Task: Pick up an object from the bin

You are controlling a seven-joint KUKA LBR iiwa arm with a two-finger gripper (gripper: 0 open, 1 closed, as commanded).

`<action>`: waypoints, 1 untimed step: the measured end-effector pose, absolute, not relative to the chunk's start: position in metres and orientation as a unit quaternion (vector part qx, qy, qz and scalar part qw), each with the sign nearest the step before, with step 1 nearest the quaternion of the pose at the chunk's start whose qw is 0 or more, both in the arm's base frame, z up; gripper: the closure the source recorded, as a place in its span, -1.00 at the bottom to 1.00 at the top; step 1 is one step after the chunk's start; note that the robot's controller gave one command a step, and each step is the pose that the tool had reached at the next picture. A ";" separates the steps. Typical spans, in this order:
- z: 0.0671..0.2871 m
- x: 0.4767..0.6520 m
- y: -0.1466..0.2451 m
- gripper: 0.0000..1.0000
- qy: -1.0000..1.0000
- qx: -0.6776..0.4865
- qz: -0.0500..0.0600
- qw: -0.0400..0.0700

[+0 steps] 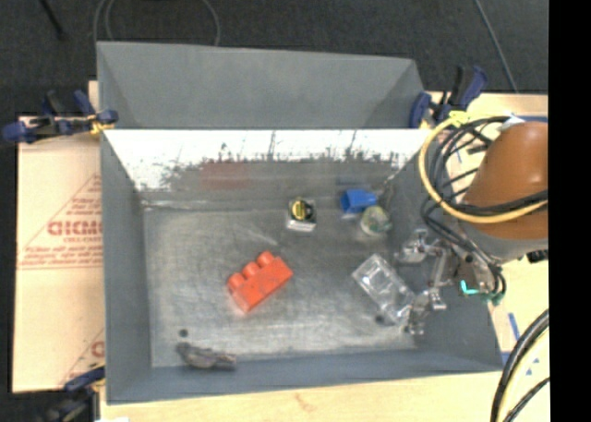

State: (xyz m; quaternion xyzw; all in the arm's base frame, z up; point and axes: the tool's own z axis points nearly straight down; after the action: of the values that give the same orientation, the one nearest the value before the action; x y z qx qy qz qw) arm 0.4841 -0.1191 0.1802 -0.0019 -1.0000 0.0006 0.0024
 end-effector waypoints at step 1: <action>0.084 0.560 -0.104 -1.00 -0.997 0.072 -0.006 0.006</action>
Offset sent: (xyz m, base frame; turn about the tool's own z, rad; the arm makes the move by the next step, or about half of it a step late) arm 0.0728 0.0104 -0.1001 -0.1485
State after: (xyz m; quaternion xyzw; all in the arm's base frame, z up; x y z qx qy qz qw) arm 0.5595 -0.1036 0.0845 0.0718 -0.9974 -0.0061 0.0055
